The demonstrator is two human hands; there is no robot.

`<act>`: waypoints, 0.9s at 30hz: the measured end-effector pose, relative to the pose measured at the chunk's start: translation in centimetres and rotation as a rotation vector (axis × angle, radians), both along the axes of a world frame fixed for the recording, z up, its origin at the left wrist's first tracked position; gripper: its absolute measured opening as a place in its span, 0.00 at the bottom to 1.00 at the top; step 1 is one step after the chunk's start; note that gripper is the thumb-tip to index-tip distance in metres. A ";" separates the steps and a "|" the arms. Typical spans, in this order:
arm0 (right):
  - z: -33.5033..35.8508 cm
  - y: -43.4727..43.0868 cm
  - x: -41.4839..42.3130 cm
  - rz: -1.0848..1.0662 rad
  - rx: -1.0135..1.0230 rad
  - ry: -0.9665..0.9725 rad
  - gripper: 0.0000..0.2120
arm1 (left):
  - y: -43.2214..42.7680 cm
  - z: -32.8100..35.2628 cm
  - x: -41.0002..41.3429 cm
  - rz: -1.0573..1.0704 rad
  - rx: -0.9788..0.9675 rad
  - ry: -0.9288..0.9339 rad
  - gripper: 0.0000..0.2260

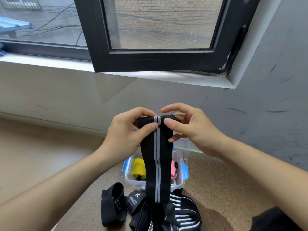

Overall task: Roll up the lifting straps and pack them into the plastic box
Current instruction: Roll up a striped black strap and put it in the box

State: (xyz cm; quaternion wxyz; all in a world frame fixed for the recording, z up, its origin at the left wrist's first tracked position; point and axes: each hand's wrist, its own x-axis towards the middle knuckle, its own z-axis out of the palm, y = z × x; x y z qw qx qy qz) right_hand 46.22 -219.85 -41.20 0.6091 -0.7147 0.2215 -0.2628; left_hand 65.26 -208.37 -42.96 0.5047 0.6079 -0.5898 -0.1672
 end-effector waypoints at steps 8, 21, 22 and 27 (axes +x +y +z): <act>-0.3 -0.3 0.1 -0.087 -0.045 -0.044 0.05 | -0.8 0.2 -0.5 -0.003 0.132 0.133 0.05; -1.7 -1.2 -0.1 -0.139 -0.148 -0.077 0.12 | -1.6 0.9 -2.1 -0.025 0.322 0.498 0.06; -1.6 -1.2 -0.1 -0.125 -0.130 -0.065 0.13 | -1.6 0.7 -2.1 -0.008 0.300 0.488 0.06; -1.3 -1.4 -0.4 -0.049 0.051 0.006 0.15 | -1.8 0.2 -1.6 0.015 0.173 0.384 0.07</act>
